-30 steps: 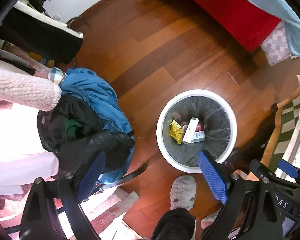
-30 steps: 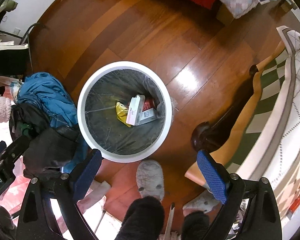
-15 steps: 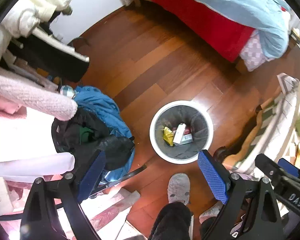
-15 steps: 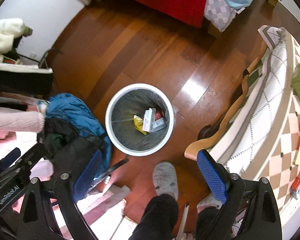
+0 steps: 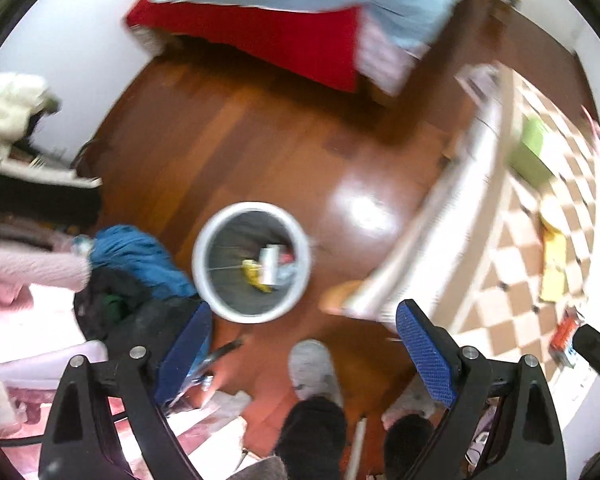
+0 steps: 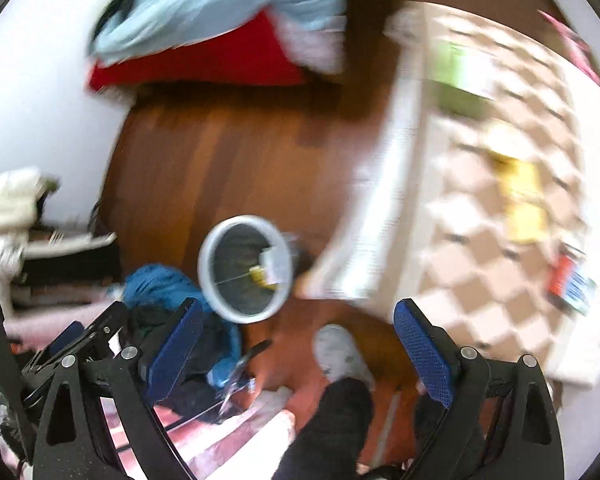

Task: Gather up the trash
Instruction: 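Move both tools back toward the table, then grasp the yellow cigarette pack with the left tool while the right tool grasps the milk carton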

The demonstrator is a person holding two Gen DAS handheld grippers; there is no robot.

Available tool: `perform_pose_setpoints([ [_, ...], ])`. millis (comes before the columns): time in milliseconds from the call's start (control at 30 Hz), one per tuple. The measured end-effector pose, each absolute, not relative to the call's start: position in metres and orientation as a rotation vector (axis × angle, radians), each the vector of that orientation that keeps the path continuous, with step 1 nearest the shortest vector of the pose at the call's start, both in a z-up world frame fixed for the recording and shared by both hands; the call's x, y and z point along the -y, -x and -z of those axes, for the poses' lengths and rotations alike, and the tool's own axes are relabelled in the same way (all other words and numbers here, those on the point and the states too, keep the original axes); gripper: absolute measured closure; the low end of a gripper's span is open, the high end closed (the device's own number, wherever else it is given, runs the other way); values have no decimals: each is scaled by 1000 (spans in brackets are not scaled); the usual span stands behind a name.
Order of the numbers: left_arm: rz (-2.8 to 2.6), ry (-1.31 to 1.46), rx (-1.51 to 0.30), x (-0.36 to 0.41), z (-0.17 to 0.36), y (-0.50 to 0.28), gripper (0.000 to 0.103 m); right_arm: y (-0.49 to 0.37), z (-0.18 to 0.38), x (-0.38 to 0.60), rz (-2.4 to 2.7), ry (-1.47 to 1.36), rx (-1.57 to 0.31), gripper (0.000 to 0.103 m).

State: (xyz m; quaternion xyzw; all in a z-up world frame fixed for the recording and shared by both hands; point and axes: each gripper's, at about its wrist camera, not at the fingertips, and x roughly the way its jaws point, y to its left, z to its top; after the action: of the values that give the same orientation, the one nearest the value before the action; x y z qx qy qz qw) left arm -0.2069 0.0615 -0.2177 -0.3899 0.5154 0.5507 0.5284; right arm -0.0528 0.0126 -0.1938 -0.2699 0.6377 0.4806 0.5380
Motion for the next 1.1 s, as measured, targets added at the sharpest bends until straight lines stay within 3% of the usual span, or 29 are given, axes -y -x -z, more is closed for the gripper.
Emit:
perform_pose_setpoints([
  [267,-1213,838,-1377,-52,302,75,8,-129,279,72,-691,550,-1640,6],
  [533,-1168,818,-1512,-42,349,45,9,-187,363,90,-617,588,-1722,3],
  [767,-1149,832,-1474,-50,332,10,9,-186,383,72,-625,571,-1721,0],
  [867,-1088,886,-1419,-54,327,-16,9,-188,375,75,-635,558,-1709,8],
  [1100,-927,1066,-1394,-70,359,-82,10,-240,350,107,-579,477,-1706,8],
])
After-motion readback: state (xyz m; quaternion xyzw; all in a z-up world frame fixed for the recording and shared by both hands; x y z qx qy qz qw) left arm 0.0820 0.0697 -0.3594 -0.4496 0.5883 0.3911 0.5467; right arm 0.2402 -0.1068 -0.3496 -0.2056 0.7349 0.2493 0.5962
